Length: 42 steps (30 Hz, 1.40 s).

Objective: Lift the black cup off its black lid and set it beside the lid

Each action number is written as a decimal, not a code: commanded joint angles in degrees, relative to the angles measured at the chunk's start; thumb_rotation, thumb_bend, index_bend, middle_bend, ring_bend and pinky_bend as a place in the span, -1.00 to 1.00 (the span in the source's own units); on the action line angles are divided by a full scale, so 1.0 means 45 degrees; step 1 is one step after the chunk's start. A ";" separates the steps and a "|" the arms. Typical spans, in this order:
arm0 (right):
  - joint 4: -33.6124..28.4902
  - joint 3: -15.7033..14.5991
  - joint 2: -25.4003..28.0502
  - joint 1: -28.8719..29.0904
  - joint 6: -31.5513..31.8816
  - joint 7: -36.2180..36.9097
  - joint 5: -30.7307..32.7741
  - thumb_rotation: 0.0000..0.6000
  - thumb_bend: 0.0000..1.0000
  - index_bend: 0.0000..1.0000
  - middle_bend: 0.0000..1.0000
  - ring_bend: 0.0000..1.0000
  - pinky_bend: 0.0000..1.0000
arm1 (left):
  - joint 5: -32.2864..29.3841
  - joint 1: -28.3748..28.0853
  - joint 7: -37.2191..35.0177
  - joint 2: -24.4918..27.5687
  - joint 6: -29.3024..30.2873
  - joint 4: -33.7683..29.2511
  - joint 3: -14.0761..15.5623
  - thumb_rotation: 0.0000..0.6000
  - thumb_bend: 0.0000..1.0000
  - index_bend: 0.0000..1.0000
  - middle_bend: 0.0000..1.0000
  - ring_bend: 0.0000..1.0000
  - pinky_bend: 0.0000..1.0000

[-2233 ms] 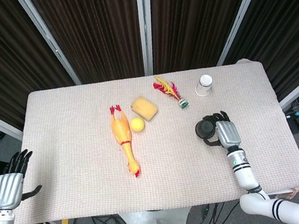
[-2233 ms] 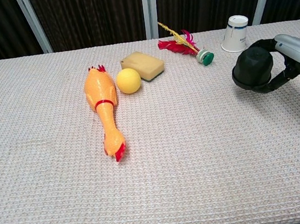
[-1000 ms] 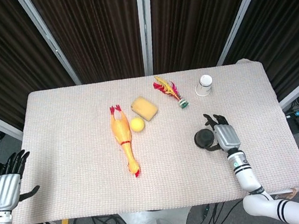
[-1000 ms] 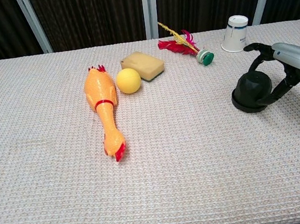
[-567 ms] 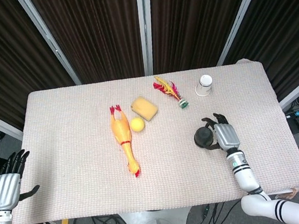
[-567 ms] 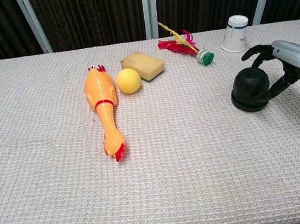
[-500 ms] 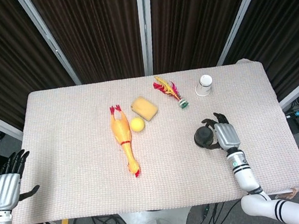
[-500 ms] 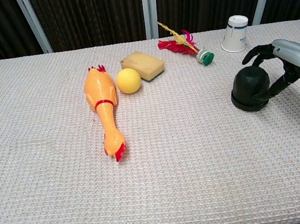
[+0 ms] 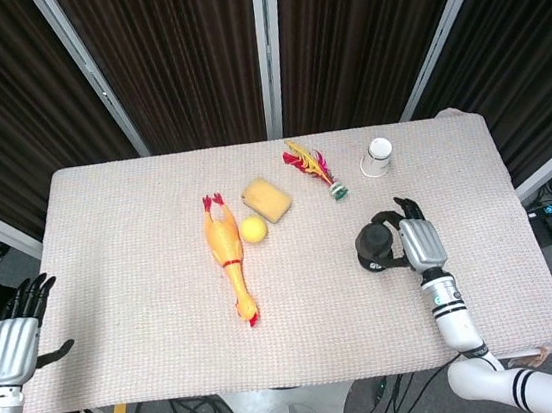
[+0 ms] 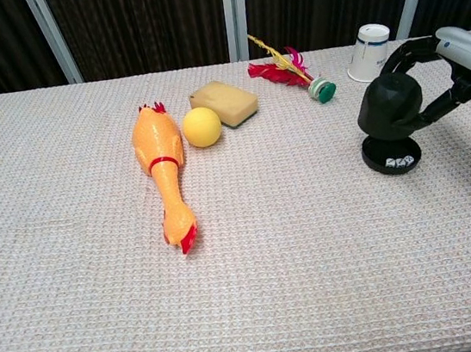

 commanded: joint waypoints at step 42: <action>0.0941 -0.0489 0.1484 -0.1100 -0.1559 0.1609 0.0610 1.00 -1.00 -0.92 -0.74 -1.00 -1.00 | 0.0420 0.0309 -0.0450 -0.0078 0.0466 0.0598 0.0293 1.00 -0.74 -0.92 -0.94 -1.00 -0.60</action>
